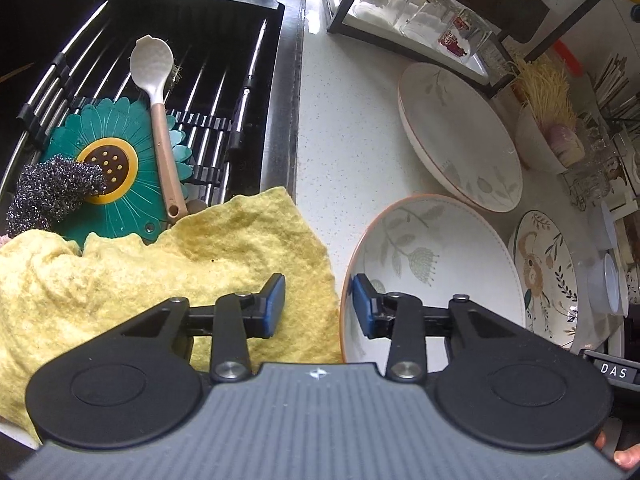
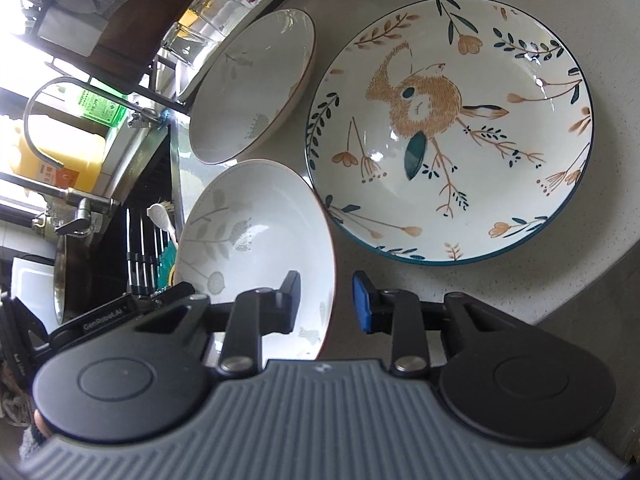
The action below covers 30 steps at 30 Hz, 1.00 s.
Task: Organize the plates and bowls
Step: 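Close both grippers on the rim of the white leaf-pattern plate, then lift the white plate with both grippers and lower it onto the floral plate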
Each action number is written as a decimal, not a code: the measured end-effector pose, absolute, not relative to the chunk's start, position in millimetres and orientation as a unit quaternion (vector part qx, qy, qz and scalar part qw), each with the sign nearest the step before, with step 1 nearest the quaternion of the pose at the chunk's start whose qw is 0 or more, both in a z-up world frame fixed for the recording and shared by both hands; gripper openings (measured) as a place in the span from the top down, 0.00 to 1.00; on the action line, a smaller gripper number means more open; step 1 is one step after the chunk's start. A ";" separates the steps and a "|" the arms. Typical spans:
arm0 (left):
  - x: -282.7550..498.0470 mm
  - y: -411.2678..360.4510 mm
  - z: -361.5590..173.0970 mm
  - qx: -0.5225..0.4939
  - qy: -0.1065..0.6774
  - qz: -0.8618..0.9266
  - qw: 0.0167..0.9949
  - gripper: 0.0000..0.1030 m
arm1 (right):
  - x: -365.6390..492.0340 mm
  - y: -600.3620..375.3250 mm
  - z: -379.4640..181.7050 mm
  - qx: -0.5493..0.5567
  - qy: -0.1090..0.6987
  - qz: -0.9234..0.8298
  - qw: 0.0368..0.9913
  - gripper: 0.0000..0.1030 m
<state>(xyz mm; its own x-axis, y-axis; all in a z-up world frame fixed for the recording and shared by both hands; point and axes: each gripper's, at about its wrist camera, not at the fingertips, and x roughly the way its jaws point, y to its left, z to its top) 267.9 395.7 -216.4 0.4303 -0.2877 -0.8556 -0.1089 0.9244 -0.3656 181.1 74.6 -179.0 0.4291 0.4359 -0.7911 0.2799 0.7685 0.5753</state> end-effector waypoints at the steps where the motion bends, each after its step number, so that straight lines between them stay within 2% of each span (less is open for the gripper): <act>1: 268.3 395.5 -216.4 -0.190 0.530 -0.057 0.824 0.66 | 181.9 75.1 -179.7 0.336 0.532 0.054 0.775 0.70; 5: 269.0 393.3 -218.0 -0.200 0.529 -0.062 0.822 0.75 | 185.6 76.1 -181.1 0.334 0.529 0.066 0.778 0.70; 7: 270.0 390.3 -217.9 -0.197 0.529 -0.065 0.823 0.78 | 188.3 77.8 -181.3 0.329 0.528 0.066 0.780 0.79; 10: 273.1 388.2 -217.5 -0.190 0.526 -0.065 0.826 0.79 | 190.8 76.6 -182.2 0.324 0.530 0.071 0.781 0.81; 12: 275.2 388.1 -217.2 -0.199 0.527 -0.067 0.824 0.88 | 193.1 77.4 -181.3 0.310 0.535 0.077 0.782 0.84; 16: 274.1 382.1 -216.4 -0.187 0.533 -0.064 0.823 0.88 | 196.7 81.9 -174.2 0.274 0.536 0.093 0.793 0.84; 30: 242.2 375.4 -196.8 -0.253 0.503 -0.053 0.825 0.88 | 206.9 63.5 -139.9 0.226 0.509 0.139 0.819 0.84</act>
<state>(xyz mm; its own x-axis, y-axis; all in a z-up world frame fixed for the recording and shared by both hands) 242.2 375.4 -196.8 0.4887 -0.3417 -0.8028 -0.1681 0.8660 -0.4709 206.9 63.5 -139.9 0.4434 0.4571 -0.7711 0.0027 0.8595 0.5110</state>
